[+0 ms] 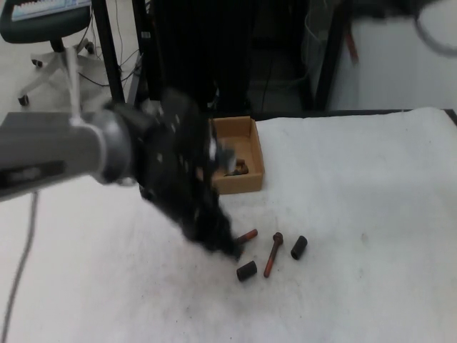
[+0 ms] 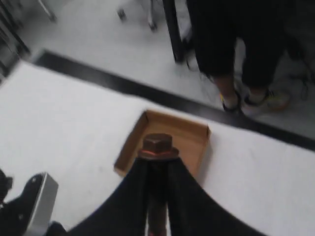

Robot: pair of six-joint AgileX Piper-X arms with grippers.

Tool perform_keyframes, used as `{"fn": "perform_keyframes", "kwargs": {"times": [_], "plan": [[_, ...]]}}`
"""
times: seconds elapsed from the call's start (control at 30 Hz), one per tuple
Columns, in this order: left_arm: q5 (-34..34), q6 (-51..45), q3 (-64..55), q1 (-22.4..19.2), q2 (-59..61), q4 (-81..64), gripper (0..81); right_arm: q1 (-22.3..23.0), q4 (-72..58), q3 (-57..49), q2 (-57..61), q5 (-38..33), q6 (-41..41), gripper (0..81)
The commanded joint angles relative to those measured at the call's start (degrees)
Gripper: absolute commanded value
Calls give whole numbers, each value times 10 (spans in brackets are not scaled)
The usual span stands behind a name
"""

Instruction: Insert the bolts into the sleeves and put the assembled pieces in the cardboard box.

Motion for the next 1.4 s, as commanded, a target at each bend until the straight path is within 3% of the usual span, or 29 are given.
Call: {"fn": "perform_keyframes", "kwargs": {"times": [0.0, 0.17, 0.23, 0.37, 0.53, 1.0, 1.37], "plan": [[24, -37, 8, 2, -41, -63, 3, -21, -116, 27, -22, -92, 74, 8], [54, -125, 77, 2, -151, -229, 3, -28, -335, 136, -38, -207, 217, 8], [54, -150, 115, 4, -185, -285, 3, -20, -486, 196, -41, -234, 290, 8], [54, -196, 189, 10, -241, -388, 3, 10, -825, 311, -41, -249, 416, 8], [64, -210, 259, 15, -259, -459, 3, 48, -1070, 403, -41, -242, 506, 8], [120, -209, 303, 15, -259, -535, 3, 152, -940, 441, -41, -298, 366, 8], [149, -210, 304, 15, -259, -552, 3, 163, -934, 441, -41, -298, 359, 8]]}}
